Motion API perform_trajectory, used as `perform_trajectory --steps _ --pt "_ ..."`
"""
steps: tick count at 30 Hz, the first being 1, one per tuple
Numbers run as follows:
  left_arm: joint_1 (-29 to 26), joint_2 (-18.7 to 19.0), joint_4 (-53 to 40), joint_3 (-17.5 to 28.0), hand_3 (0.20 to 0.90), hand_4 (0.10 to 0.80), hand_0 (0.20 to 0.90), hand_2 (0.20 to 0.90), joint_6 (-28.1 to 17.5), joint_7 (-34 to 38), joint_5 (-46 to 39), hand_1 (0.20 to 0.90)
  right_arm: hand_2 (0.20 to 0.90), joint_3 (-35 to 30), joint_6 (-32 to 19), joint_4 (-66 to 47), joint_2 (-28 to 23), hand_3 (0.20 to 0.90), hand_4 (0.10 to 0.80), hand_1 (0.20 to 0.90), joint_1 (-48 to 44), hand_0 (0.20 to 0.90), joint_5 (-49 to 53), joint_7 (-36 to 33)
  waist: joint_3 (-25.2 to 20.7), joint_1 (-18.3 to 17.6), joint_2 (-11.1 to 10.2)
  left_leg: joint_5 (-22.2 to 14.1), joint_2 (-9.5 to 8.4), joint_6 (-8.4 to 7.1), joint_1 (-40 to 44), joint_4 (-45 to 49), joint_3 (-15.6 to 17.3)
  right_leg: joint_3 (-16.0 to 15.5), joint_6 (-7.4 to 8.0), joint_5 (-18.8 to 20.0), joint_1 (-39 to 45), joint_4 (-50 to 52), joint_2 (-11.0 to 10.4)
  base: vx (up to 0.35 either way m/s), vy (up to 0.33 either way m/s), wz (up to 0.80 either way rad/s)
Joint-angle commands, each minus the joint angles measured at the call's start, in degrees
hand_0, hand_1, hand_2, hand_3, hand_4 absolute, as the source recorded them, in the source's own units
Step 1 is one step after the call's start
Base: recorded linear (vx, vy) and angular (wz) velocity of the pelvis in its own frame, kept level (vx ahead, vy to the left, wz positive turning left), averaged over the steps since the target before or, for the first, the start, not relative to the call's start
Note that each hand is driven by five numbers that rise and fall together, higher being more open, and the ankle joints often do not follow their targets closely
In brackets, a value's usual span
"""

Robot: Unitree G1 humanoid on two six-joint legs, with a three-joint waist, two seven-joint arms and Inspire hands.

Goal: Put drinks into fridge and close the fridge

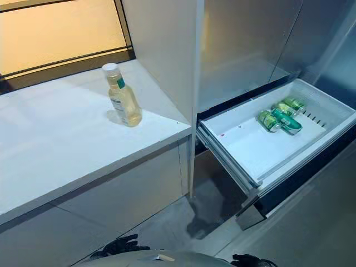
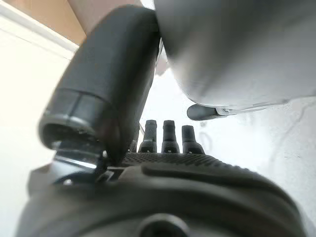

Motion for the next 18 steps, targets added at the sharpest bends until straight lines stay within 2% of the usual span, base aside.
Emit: perform_trajectory --steps 1,8,13,18 --pt "-3.5 -1.7 2.1 -0.6 0.9 0.8 0.9 0.9 -3.1 -0.9 -1.4 0.9 0.9 1.5 0.1 1.4 1.6 0.9 0.8 0.9 -2.1 0.9 0.1 2.0 -0.6 1.0 0.6 -3.9 -0.82 1.47 -0.9 0.5 -3.2 0.9 3.75 3.4 -5.3 2.6 -1.1 0.0 0.0 0.0" --pt "-3.6 -1.6 1.5 -0.8 0.9 0.8 0.9 0.9 -3.0 -1.3 -1.8 0.9 0.9 1.2 0.2 1.3 1.4 0.9 0.8 0.9 -2.2 0.9 -0.1 2.3 -0.7 0.9 0.6 -3.9 -0.78 1.46 -1.0 0.5 -3.0 1.0 3.82 3.4 -5.4 2.7 -1.1 0.0 0.0 0.0" --pt "-4.0 -1.3 0.7 -2.8 0.9 0.8 0.9 0.9 -7.5 -0.6 5.2 0.9 0.9 1.7 0.1 1.3 1.2 0.9 0.8 0.9 -2.2 0.9 0.0 2.3 -0.7 0.8 0.6 -3.9 -0.72 1.42 -0.9 0.5 -2.8 1.1 3.8 3.3 -5.4 2.7 -1.0 0.0 0.0 0.0" --pt "-5.3 -0.1 -3.3 -7.6 0.9 0.8 0.9 0.9 -12.9 -0.4 12.7 0.9 0.9 2.5 0.6 0.7 0.7 0.9 0.8 0.9 -2.7 0.9 -0.4 2.6 -0.6 0.4 0.9 -3.8 -0.68 1.34 -0.9 0.2 -2.6 1.6 3.97 3.4 -5.7 2.8 -0.9 0.0 0.0 0.0"
